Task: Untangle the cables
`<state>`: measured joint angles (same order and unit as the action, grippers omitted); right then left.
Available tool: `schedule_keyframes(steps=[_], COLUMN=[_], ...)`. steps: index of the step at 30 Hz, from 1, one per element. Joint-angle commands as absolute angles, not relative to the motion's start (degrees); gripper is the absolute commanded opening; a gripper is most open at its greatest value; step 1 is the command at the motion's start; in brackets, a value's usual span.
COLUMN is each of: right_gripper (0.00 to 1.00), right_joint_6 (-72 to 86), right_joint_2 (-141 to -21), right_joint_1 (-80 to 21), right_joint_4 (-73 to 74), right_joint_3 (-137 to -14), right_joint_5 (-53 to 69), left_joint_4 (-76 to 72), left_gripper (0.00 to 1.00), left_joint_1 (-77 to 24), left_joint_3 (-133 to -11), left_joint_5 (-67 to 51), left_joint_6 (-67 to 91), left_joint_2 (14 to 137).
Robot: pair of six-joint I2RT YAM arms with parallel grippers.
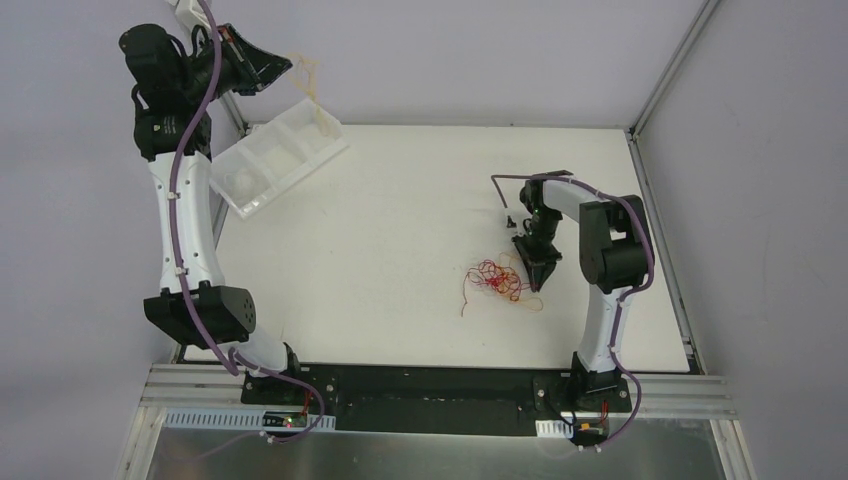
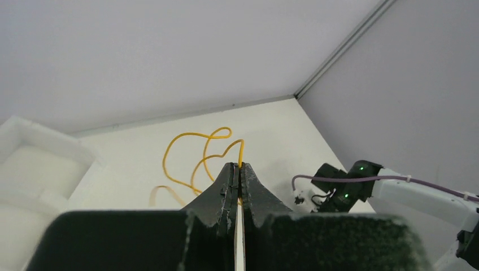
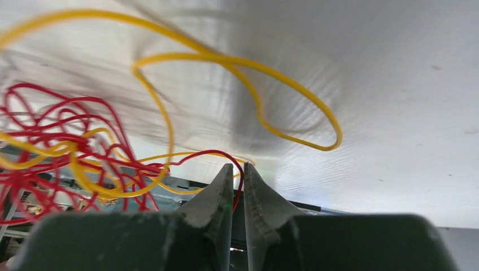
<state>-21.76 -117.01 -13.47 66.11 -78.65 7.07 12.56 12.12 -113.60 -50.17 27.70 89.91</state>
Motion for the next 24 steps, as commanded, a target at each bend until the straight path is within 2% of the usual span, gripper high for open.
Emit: schedule_keyframes(steps=[1,4,9,12,24], right_gripper=[0.11,0.0,0.0,0.0,0.0], right_joint_6=[-22.57,-22.09,-21.8,-21.79,-22.95], right_joint_2=[-115.02,-114.71,-114.9,-115.2,-114.37], right_joint_1=[-13.28,-13.27,-13.28,-13.28,-13.27], right_joint_4=[69.64,69.61,69.62,69.61,71.58], right_joint_3=[-81.9,-83.08,-84.55,-85.36,-86.13], right_joint_5=[13.3,15.12,18.23,19.03,19.24], left_joint_4=[17.45,17.79,17.84,17.92,16.21], left_gripper=[0.0,0.0,0.0,0.0,0.0], left_joint_1=[12.65,12.65,12.9,13.21,16.43], left_joint_3=[-108.29,-103.64,-101.91,-103.72,-114.9], left_joint_5=[-46.84,-42.52,-31.13,-23.79,-19.17], left_joint_6=[21.11,15.58,8.43,9.71,7.98], left_joint_2=[90.34,90.93,95.83,100.96,118.94])
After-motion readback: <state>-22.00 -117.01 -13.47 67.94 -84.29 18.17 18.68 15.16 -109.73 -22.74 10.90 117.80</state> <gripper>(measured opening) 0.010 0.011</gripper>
